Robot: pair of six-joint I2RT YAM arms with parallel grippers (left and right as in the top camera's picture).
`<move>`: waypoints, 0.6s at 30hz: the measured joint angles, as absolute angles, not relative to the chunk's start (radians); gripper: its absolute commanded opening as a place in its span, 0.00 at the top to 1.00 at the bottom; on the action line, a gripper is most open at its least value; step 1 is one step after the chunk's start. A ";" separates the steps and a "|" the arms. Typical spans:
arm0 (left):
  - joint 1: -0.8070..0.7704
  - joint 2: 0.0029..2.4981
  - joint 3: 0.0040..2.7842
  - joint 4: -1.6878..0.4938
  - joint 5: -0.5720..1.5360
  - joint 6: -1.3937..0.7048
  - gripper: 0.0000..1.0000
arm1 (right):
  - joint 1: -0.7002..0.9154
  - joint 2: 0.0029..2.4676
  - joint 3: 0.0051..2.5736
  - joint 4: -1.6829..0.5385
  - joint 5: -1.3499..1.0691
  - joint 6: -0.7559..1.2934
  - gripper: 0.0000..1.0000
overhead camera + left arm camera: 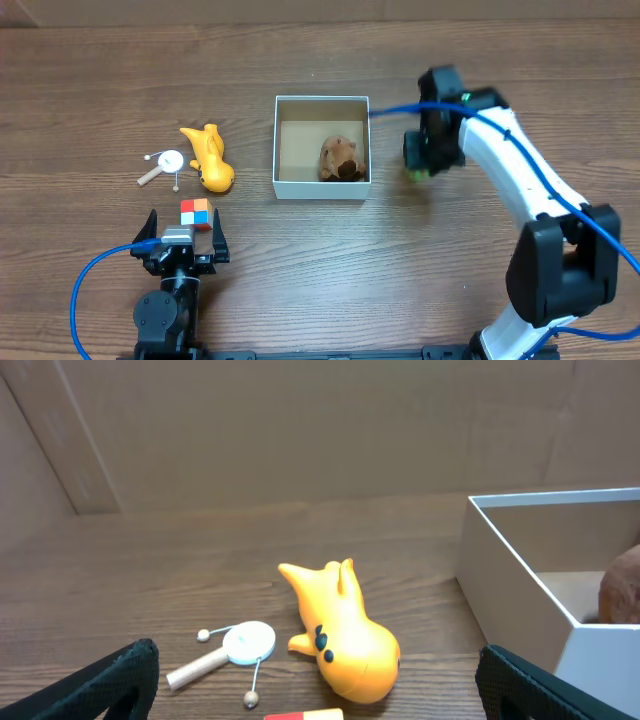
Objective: Pack container
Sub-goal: 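Carry the green ball over the box and release it inside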
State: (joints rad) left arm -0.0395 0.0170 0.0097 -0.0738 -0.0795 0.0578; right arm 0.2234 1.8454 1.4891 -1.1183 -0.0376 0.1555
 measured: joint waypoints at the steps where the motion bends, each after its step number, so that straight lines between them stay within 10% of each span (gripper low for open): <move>1: -0.039 0.017 0.010 -0.074 -0.080 0.058 0.00 | 0.225 1.845 1.551 -1.150 -0.037 0.156 0.87; 18: -0.039 0.017 0.010 -0.074 -0.080 0.058 0.00 | 0.420 1.850 1.856 -1.084 -0.017 0.108 0.88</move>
